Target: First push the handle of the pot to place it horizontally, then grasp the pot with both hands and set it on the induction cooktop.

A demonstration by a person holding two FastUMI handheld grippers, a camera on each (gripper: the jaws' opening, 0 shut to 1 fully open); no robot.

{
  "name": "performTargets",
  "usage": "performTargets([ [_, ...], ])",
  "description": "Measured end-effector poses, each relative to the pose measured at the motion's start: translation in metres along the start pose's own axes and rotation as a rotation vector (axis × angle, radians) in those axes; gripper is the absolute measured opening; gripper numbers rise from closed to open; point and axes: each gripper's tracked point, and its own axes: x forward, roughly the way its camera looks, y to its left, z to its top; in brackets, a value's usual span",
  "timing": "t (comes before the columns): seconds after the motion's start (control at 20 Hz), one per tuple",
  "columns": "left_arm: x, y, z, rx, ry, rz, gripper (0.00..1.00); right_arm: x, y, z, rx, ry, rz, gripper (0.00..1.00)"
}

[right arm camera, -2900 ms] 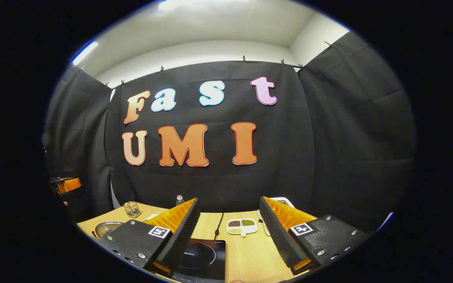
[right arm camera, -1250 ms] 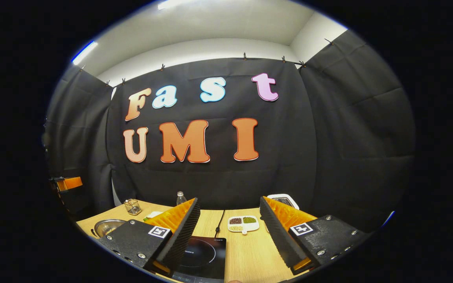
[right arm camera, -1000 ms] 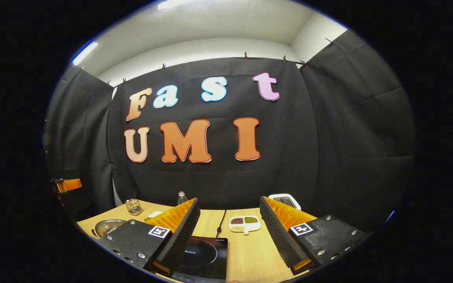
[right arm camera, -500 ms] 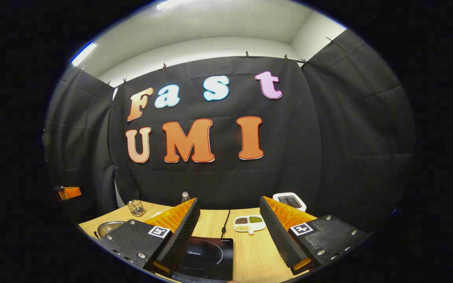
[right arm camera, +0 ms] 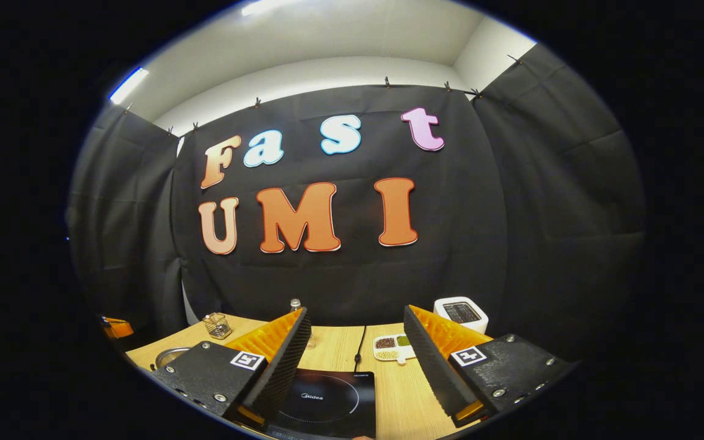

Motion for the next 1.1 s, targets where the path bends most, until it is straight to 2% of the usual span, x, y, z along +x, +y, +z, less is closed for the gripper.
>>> performTargets([
  [0.15,-0.004,0.008,-0.024,0.003,0.051,0.014,0.02,0.002,0.011,-0.002,0.008,0.000,0.019,1.00],
  [0.2,-0.006,0.008,-0.031,0.003,0.067,0.014,0.02,0.003,0.014,-0.002,0.006,0.000,0.024,0.95],
  [0.25,-0.008,0.007,-0.038,0.002,0.085,0.014,0.02,0.004,0.016,-0.002,0.004,-0.002,0.030,0.95],
  [0.45,-0.018,0.014,-0.064,0.002,0.144,0.024,0.03,0.009,0.027,-0.006,0.004,0.000,0.049,0.95],
  [0.6,-0.023,0.019,-0.081,-0.018,0.186,0.034,0.02,0.016,0.035,-0.011,0.008,0.005,0.066,1.00],
  [0.65,-0.025,0.022,-0.084,-0.022,0.193,0.038,0.03,0.018,0.038,-0.013,0.013,0.007,0.068,0.95],
  [0.95,-0.036,0.042,-0.107,-0.038,0.220,0.057,0.02,0.037,0.053,-0.033,0.072,0.045,0.062,0.95],
  [1.1,-0.034,0.039,-0.124,-0.059,0.250,0.038,0.02,0.044,0.055,-0.041,0.057,0.065,0.049,0.95],
])
